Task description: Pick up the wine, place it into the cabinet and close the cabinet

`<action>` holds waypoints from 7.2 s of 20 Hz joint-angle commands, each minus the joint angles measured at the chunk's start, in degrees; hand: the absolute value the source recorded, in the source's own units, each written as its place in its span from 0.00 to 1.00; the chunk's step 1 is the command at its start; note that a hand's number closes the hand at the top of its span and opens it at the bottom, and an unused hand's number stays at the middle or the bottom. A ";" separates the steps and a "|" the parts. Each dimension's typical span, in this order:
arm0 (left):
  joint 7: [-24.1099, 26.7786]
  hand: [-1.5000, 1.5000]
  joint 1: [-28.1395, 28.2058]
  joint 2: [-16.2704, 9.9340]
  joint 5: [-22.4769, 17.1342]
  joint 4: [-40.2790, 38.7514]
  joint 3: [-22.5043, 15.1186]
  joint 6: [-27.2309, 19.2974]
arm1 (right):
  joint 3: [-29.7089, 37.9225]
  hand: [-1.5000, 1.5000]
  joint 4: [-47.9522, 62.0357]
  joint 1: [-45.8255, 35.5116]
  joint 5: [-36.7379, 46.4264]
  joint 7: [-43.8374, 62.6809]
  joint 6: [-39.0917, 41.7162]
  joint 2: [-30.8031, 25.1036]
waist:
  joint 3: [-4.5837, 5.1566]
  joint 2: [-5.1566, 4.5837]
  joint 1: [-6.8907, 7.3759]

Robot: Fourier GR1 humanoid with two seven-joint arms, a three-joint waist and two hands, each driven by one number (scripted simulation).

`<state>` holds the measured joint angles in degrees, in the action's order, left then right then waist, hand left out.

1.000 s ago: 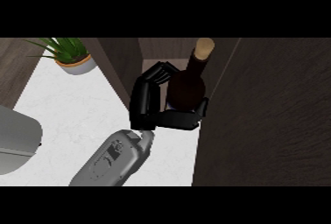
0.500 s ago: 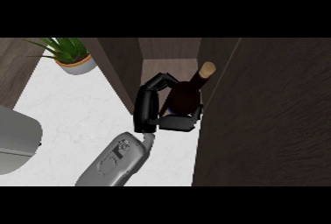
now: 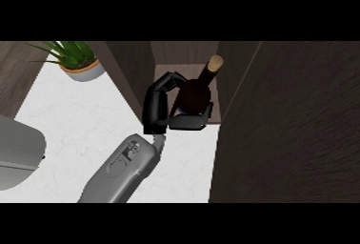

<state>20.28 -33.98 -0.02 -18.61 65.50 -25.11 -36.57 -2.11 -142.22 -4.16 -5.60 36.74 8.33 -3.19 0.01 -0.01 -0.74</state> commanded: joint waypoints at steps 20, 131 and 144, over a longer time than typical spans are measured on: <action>5.77 1.00 -15.21 0.01 -6.53 -25.63 9.27 7.09 | 3.75 0.00 -1.77 0.45 -7.61 -0.43 0.33 0.47 | -0.03 -0.16 -0.54; 25.88 0.00 -13.08 0.02 -23.98 -40.51 6.22 17.75 | -4.03 0.00 -2.64 1.86 -3.83 0.23 -0.45 1.69 | -0.02 0.25 -2.39; 21.96 0.00 10.35 0.00 -20.47 -3.64 -14.10 -2.59 | -6.75 0.00 -5.58 2.84 2.04 1.21 -3.64 3.02 | -0.01 0.42 0.98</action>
<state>42.63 -30.45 -0.25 -40.96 53.46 -35.04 -34.65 -5.58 -141.21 -3.32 -5.64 35.44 6.45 -1.64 -0.03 0.39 -0.14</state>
